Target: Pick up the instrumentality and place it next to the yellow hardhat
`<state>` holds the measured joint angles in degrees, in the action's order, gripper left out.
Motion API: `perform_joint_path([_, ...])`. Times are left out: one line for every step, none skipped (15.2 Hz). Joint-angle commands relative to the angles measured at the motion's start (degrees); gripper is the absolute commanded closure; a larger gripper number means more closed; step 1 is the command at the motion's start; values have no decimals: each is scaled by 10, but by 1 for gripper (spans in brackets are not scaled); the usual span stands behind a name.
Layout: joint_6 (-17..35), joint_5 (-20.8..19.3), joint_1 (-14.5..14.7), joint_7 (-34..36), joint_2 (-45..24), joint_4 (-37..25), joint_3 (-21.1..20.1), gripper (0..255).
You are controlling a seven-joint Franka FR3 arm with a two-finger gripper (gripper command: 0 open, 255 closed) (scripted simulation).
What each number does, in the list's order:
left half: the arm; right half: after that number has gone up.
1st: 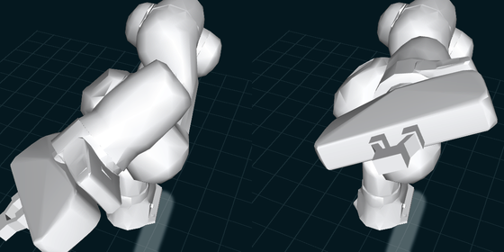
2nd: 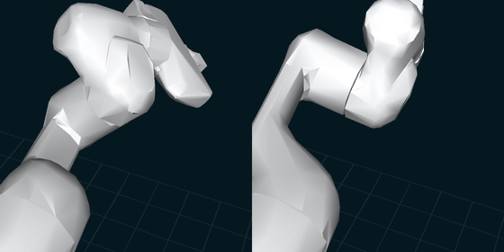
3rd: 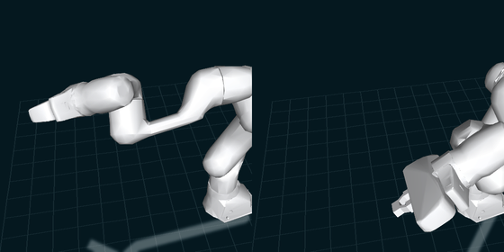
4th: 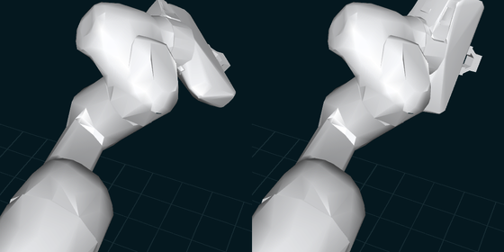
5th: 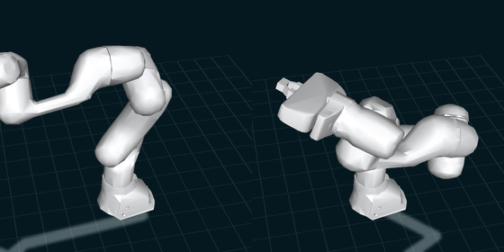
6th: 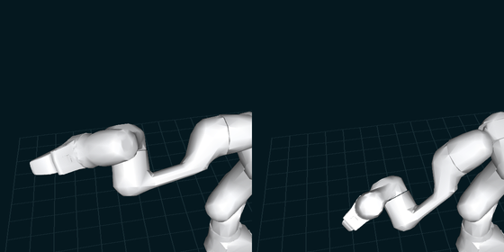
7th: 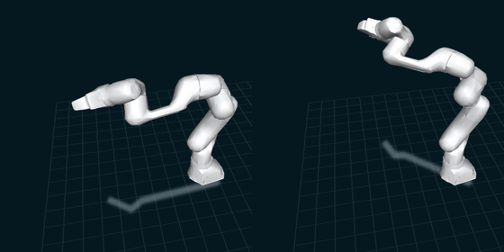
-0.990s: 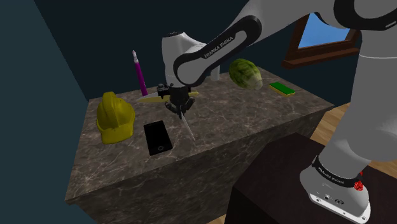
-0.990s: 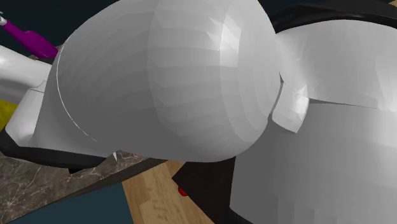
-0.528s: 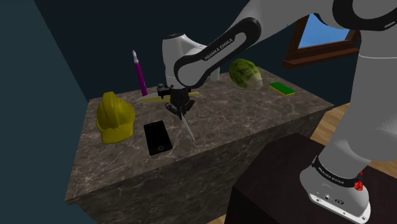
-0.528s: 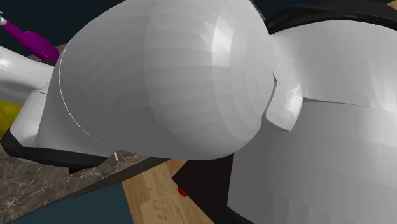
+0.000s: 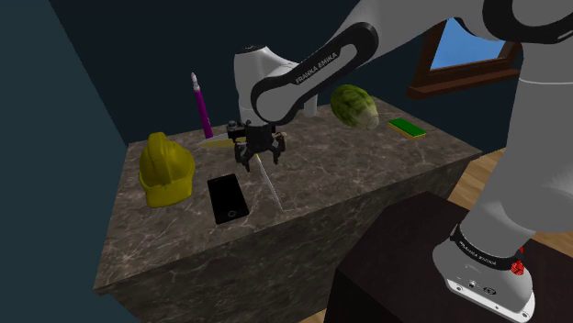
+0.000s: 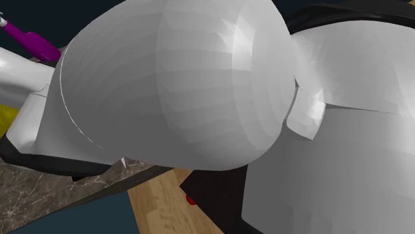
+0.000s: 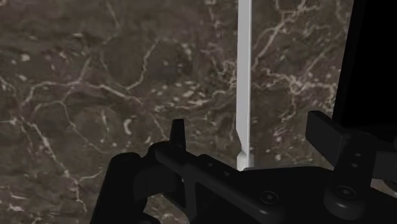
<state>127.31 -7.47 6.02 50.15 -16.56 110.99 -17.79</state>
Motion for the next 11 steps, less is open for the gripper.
perform_joint_path([-26,7,-1,-4,15,-12,-3,0])
perform_joint_path([-42,11,-2,-7,24,-20,-4,0])
perform_joint_path([-56,14,-3,-9,31,-27,-5,0])
perform_joint_path([-56,14,-3,-9,31,-27,-5,0])
perform_joint_path([-56,14,-3,-9,31,-27,-5,0])
perform_joint_path([-56,14,-3,-9,31,-27,-5,0])
perform_joint_path([-56,14,-3,-9,31,-27,-5,0])
perform_joint_path([-56,14,-3,-9,31,-27,-5,0])
perform_joint_path([-56,14,-3,-9,31,-27,-5,0])
perform_joint_path([-56,14,-3,-9,31,-27,-5,0])
perform_joint_path([-56,14,-3,-9,31,-27,-5,0])
